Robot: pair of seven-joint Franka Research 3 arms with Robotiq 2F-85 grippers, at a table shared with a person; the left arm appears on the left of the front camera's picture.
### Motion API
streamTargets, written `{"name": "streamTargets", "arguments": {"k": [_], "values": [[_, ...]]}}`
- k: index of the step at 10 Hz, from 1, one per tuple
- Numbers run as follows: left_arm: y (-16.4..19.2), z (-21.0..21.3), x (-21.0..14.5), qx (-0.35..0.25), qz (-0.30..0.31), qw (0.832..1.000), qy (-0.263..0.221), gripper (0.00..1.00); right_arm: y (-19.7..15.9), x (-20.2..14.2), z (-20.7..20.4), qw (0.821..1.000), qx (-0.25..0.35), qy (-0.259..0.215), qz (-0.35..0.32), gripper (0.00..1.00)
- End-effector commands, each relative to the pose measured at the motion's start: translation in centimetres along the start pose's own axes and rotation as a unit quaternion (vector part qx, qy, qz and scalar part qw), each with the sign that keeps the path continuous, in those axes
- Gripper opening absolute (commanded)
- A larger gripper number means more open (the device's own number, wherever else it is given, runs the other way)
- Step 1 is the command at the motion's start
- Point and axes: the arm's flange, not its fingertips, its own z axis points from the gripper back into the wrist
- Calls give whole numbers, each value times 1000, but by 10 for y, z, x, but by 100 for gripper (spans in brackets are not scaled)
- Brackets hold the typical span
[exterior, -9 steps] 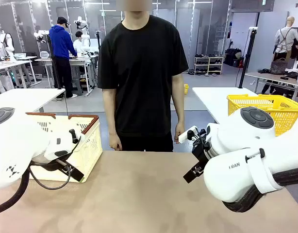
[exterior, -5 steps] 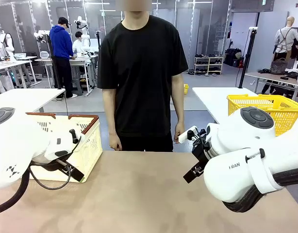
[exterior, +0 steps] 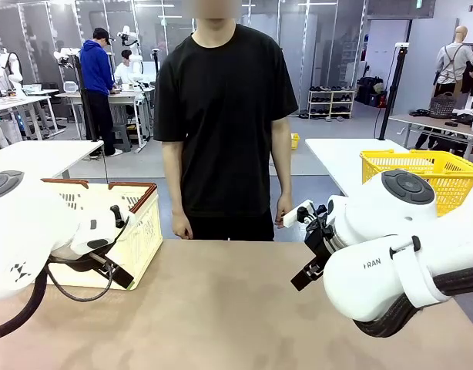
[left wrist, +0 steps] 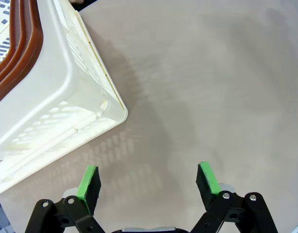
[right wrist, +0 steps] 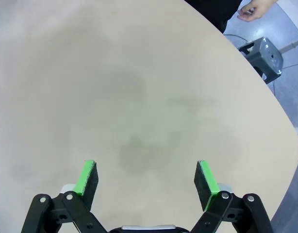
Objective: Place the drinks into the Shopping basket.
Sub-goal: Pick up one drink and place it into the Shopping basket.
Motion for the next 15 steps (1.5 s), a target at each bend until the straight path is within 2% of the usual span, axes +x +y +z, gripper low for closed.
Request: {"name": "streamTargets", "arguments": {"k": [1, 11, 12, 14, 15], "values": [[0, 0, 0, 0, 0, 1000, 0, 100, 0, 0, 0, 1000, 0, 0, -2, 100], [0, 0, 0, 0, 0, 1000, 0, 100, 0, 0, 0, 1000, 0, 0, 0, 100], [-7, 5, 2, 5, 6, 1000, 1, 100, 12, 10, 6, 999, -31, 10, -26, 100], [-23, 34, 16, 30, 47, 998, -14, 100, 44, 35, 35, 995, -44, 22, -84, 100], [-30, 48, 25, 53, 78, 995, -19, 100, 56, 44, 52, 994, -53, 25, -90, 100]]}}
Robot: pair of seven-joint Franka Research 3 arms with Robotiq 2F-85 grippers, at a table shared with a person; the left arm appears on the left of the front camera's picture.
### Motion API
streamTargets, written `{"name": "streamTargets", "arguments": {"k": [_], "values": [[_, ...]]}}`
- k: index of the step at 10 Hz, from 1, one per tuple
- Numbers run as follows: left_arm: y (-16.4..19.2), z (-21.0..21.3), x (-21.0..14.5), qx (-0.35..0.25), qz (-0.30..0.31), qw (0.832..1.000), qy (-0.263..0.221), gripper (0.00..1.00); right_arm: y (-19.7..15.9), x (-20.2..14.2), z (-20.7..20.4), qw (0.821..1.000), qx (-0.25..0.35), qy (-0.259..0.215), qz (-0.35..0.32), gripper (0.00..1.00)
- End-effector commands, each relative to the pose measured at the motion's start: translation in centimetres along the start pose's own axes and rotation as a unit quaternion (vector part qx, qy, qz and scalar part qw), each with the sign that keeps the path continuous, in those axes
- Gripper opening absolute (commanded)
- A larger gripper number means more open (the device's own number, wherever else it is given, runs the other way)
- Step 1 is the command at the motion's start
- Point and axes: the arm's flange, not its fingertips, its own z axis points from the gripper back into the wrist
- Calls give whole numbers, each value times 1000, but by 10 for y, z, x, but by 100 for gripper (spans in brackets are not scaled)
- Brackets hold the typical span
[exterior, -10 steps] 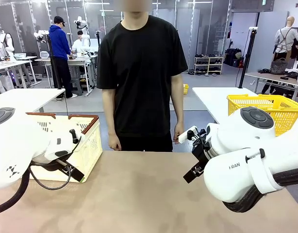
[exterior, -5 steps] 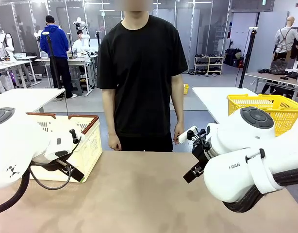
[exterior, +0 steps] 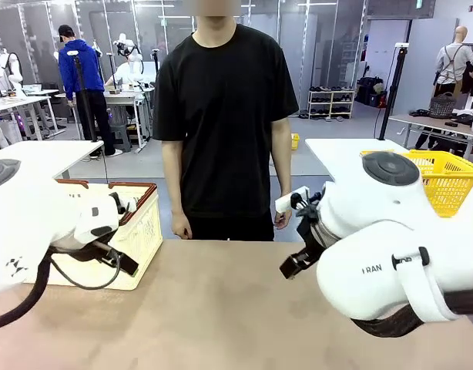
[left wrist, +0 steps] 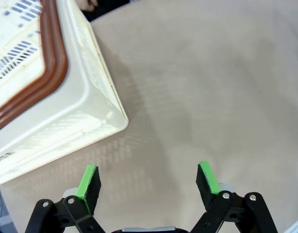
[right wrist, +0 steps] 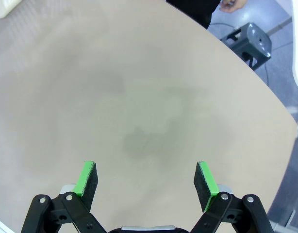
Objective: Place the drinks into the Shopping basket.
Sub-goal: Pick up one drink and place it into the Shopping basket.
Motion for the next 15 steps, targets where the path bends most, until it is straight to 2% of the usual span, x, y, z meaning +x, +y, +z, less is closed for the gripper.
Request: {"name": "streamTargets", "arguments": {"k": [1, 4, 7, 13, 15], "values": [[-28, 34, 17, 38, 58, 998, 9, 100, 39, 20, 35, 1000, -18, 3, -22, 100], [-60, 79, 34, 56, 85, 995, -5, 100, 77, 34, 83, 997, -53, -36, -34, 100], [-77, 94, 38, 40, 102, 994, -3, 100, 97, 33, 100, 996, -70, -49, -37, 100], [-82, 92, 40, 44, 95, 995, 4, 100, 97, 30, 97, 995, -70, -57, -46, 100], [-67, 93, 31, 47, 52, 997, 9, 100, 86, 25, 94, 996, -66, -47, -33, 100]]}}
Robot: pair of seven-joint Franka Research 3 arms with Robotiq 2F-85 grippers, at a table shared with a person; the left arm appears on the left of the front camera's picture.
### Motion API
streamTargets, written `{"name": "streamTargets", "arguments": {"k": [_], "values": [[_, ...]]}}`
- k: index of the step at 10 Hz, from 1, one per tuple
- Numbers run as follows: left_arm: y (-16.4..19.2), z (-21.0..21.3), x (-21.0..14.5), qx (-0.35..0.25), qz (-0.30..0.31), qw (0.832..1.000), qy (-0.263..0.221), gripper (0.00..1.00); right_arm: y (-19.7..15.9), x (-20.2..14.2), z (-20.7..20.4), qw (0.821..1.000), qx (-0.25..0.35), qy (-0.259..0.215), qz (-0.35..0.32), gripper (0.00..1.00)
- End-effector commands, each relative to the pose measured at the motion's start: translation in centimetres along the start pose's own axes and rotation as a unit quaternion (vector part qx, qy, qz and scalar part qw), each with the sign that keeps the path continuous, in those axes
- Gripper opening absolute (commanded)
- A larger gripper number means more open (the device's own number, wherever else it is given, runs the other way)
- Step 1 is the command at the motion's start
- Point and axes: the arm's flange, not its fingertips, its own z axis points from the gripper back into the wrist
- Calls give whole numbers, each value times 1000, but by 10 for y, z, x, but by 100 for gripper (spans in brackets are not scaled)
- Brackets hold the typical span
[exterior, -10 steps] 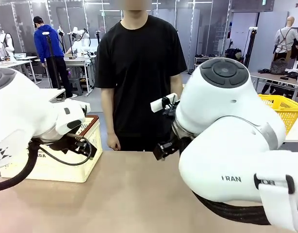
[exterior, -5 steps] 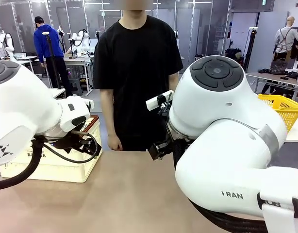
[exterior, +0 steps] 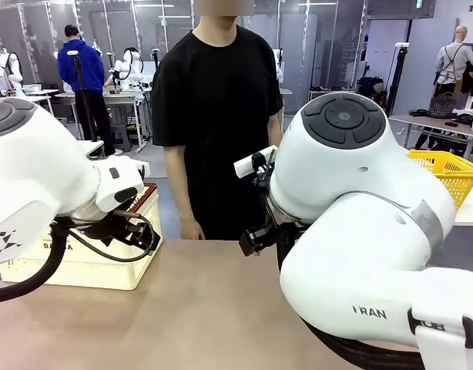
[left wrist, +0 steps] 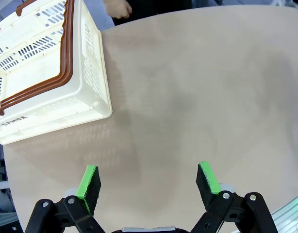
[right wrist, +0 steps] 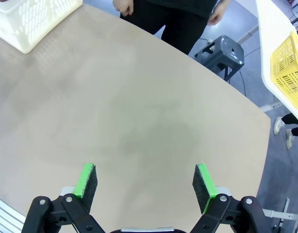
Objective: Place the drinks into the Shopping basket.
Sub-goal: Pick up one drink and place it into the Shopping basket.
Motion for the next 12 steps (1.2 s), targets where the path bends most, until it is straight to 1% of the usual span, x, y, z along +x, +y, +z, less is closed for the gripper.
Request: {"name": "streamTargets", "arguments": {"k": [1, 2, 3, 4, 5, 6, 7, 8, 10, 12], "values": [[24, -1, -10, -4, -49, 999, 7, 100, -20, -10, -8, 1000, -8, 1, -1, 100], [45, -10, -21, -14, -66, 998, 6, 100, -37, -22, -11, 1000, -4, -12, 6, 100], [58, -18, -32, 0, -57, 998, 21, 100, -51, -33, -15, 1000, 3, -19, 12, 100], [74, -27, -42, -3, -59, 998, 37, 100, -67, -41, -20, 1000, -3, -11, 7, 100], [89, -37, -52, -24, -45, 997, 58, 100, -85, -48, -28, 999, -15, 16, -23, 100], [107, -54, -62, -6, -15, 996, 86, 100, -104, -55, -36, 998, 0, 30, -54, 100], [119, -69, -71, -4, 12, 994, 106, 100, -119, -61, -44, 996, 9, 39, -81, 100], [129, -81, -79, -8, 32, 993, 114, 100, -132, -67, -53, 992, 26, 43, -114, 100], [149, -104, -90, -5, 65, 989, 131, 100, -157, -79, -74, 983, 55, 66, -165, 100], [156, -109, -92, -1, 76, 988, 133, 100, -169, -89, -88, 973, 82, 84, -198, 100]]}}
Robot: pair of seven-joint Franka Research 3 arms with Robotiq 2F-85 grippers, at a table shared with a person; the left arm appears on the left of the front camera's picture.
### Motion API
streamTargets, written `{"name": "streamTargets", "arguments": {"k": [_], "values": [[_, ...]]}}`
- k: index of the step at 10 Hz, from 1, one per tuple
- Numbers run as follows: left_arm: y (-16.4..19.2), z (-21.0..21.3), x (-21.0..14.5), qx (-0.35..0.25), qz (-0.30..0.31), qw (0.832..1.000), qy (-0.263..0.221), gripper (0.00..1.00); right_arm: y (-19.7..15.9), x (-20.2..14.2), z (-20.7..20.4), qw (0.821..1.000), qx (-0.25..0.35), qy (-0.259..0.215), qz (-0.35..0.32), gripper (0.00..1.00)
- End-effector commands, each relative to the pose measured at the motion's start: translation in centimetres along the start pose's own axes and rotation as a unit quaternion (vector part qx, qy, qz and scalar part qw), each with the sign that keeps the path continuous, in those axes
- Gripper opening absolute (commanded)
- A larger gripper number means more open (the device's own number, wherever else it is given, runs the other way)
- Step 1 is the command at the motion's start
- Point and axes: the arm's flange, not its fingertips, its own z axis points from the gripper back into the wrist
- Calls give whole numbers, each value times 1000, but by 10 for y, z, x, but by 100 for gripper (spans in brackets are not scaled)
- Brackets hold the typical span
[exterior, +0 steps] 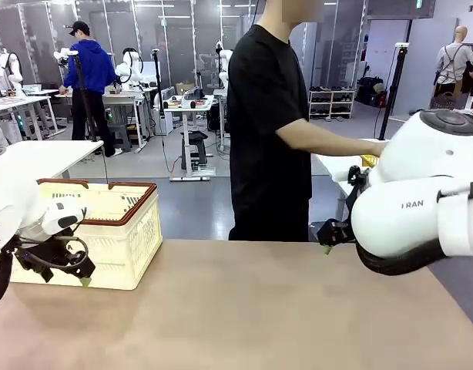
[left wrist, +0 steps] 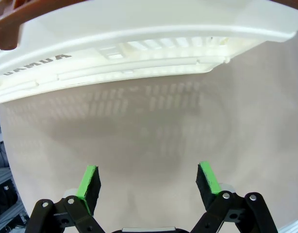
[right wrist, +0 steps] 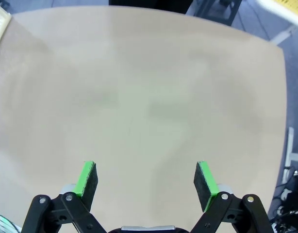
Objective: Place the drinks into the Shopping basket.
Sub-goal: Pick up one drink and place it into the Shopping basket.
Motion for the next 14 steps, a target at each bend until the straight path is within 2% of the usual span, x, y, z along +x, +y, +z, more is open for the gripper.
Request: {"name": "streamTargets", "arguments": {"k": [1, 5, 6, 14], "values": [[-3, -7, -52, -7, 10, 1000, -19, 100, -18, -59, -8, 999, 32, -1, -11, 100], [-3, -7, -50, -2, 11, 1000, -27, 100, -24, -62, -13, 999, 14, 8, -52, 100], [-2, -1, 2, -5, 5, 1000, -8, 100, -13, 0, -9, 999, 14, 13, -34, 100], [-2, -1, 2, -5, 5, 1000, -8, 100, -13, 0, -9, 999, 14, 13, -34, 100]]}}
